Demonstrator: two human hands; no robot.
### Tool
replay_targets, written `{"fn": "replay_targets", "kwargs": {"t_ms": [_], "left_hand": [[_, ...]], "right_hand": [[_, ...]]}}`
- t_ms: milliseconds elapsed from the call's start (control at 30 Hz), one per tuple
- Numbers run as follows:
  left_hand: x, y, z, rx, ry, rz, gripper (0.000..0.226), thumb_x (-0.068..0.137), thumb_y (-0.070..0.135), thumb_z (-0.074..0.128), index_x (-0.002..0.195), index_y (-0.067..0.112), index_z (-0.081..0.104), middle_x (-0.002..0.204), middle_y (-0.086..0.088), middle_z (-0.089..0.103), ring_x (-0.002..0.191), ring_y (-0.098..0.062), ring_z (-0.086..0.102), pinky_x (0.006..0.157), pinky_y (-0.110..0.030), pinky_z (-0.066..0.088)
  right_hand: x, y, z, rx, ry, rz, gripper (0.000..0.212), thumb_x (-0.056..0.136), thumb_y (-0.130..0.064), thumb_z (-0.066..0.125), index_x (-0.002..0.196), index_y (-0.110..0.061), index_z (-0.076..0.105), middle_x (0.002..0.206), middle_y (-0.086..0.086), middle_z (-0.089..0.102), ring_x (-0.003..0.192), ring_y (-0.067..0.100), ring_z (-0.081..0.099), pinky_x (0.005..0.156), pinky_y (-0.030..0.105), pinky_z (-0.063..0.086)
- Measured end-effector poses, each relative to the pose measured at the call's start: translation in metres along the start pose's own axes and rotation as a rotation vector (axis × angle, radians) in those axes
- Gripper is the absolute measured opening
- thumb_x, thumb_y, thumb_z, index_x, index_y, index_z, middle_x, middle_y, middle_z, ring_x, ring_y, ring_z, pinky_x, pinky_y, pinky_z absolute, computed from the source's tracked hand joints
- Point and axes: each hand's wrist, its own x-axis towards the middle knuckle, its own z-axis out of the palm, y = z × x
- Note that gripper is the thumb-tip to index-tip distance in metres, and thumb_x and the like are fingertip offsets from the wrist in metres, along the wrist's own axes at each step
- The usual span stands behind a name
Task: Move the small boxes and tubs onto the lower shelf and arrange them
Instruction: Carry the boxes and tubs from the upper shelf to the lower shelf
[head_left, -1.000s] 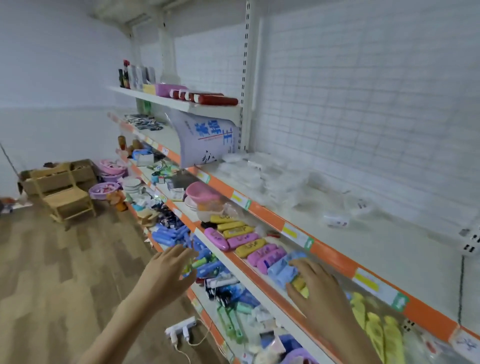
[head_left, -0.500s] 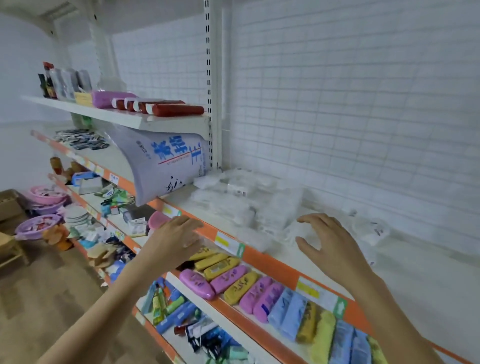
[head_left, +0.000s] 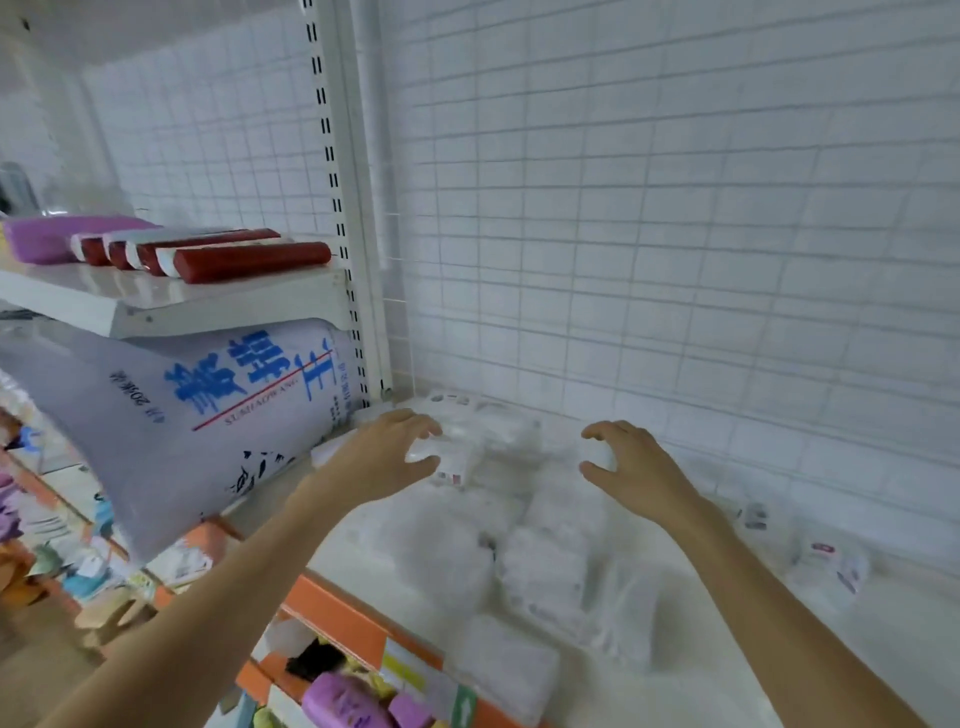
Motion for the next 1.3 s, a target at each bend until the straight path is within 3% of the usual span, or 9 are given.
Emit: {"fn": "replay_targets", "kwargs": {"t_ms": [400, 533, 700, 800, 867, 967, 1067, 1167, 1300], "left_hand": [[0.140, -0.015, 0.074, -0.034, -0.362, 0.222, 0.069, 0.080, 0.022, 0.068, 0.138, 0.015, 0.031, 0.137, -0.008, 0.027, 0.128, -0.025, 0.027, 0.102, -0.037, 0.035], [0.156, -0.020, 0.089, -0.017, -0.317, 0.287, 0.062, 0.080, 0.011, 0.065, 0.133, 0.016, 0.035, 0.133, -0.008, 0.032, 0.123, -0.026, 0.029, 0.097, -0.038, 0.038], [0.161, -0.034, 0.094, -0.104, -0.242, 0.378, 0.052, 0.086, 0.025, 0.063, 0.133, 0.017, 0.043, 0.127, -0.007, 0.040, 0.117, -0.025, 0.037, 0.099, -0.033, 0.034], [0.161, -0.039, 0.092, -0.215, -0.219, 0.410, 0.044, 0.086, 0.031, 0.063, 0.127, 0.016, 0.053, 0.119, -0.007, 0.047, 0.110, -0.024, 0.045, 0.097, -0.032, 0.036], [0.158, -0.038, 0.087, -0.298, -0.208, 0.424, 0.039, 0.086, 0.035, 0.062, 0.119, 0.015, 0.057, 0.112, -0.003, 0.054, 0.104, -0.021, 0.052, 0.090, -0.028, 0.039], [0.153, -0.035, 0.076, -0.444, -0.257, 0.369, 0.031, 0.085, 0.041, 0.061, 0.108, 0.021, 0.054, 0.097, 0.003, 0.064, 0.088, -0.017, 0.058, 0.077, -0.027, 0.042], [0.148, -0.032, 0.068, -0.580, -0.352, 0.326, 0.024, 0.086, 0.045, 0.058, 0.099, 0.026, 0.051, 0.084, 0.000, 0.068, 0.078, -0.018, 0.060, 0.069, -0.027, 0.044], [0.139, -0.022, 0.067, -0.665, -0.452, 0.302, 0.023, 0.087, 0.043, 0.056, 0.097, 0.023, 0.054, 0.084, -0.001, 0.064, 0.072, -0.010, 0.054, 0.063, -0.021, 0.038], [0.134, -0.005, 0.075, -0.786, -0.473, 0.189, 0.024, 0.090, 0.037, 0.055, 0.097, 0.014, 0.057, 0.084, 0.001, 0.062, 0.073, -0.015, 0.054, 0.063, -0.024, 0.044]], "right_hand": [[0.070, 0.018, 0.034, -0.183, -0.166, 0.131, 0.061, 0.087, -0.029, 0.059, 0.141, -0.025, 0.032, 0.151, -0.003, 0.020, 0.137, 0.021, 0.012, 0.109, 0.033, 0.024], [0.074, 0.018, 0.036, -0.277, -0.133, 0.145, 0.056, 0.088, -0.034, 0.058, 0.139, -0.026, 0.037, 0.150, -0.004, 0.023, 0.134, 0.019, 0.018, 0.108, 0.033, 0.027], [0.068, 0.016, 0.048, -0.541, -0.012, 0.047, 0.049, 0.092, -0.034, 0.053, 0.137, -0.020, 0.041, 0.147, 0.000, 0.032, 0.132, 0.022, 0.033, 0.101, 0.037, 0.035], [0.062, 0.014, 0.051, -0.567, 0.064, -0.022, 0.039, 0.081, -0.022, 0.069, 0.118, -0.010, 0.060, 0.117, 0.010, 0.062, 0.101, 0.032, 0.060, 0.076, 0.042, 0.051], [0.060, 0.010, 0.051, -0.581, 0.098, -0.017, 0.033, 0.086, -0.023, 0.063, 0.116, -0.010, 0.060, 0.110, 0.009, 0.063, 0.098, 0.032, 0.060, 0.077, 0.041, 0.051], [0.053, 0.001, 0.044, -0.521, 0.162, 0.012, 0.033, 0.096, -0.025, 0.045, 0.126, -0.012, 0.050, 0.116, 0.007, 0.060, 0.107, 0.029, 0.054, 0.087, 0.038, 0.043], [0.042, -0.012, 0.027, -0.264, 0.204, 0.164, 0.032, 0.100, -0.024, 0.032, 0.130, -0.019, 0.042, 0.108, 0.005, 0.060, 0.095, 0.025, 0.057, 0.077, 0.033, 0.045], [0.031, -0.012, 0.016, 0.118, 0.208, 0.302, 0.028, 0.101, -0.023, 0.029, 0.117, -0.021, 0.052, 0.102, 0.005, 0.059, 0.081, 0.016, 0.057, 0.060, 0.021, 0.048], [0.020, -0.002, 0.024, 0.142, 0.131, 0.432, 0.027, 0.099, -0.018, 0.033, 0.106, -0.019, 0.060, 0.108, 0.003, 0.062, 0.092, 0.018, 0.057, 0.063, 0.015, 0.040]]}}
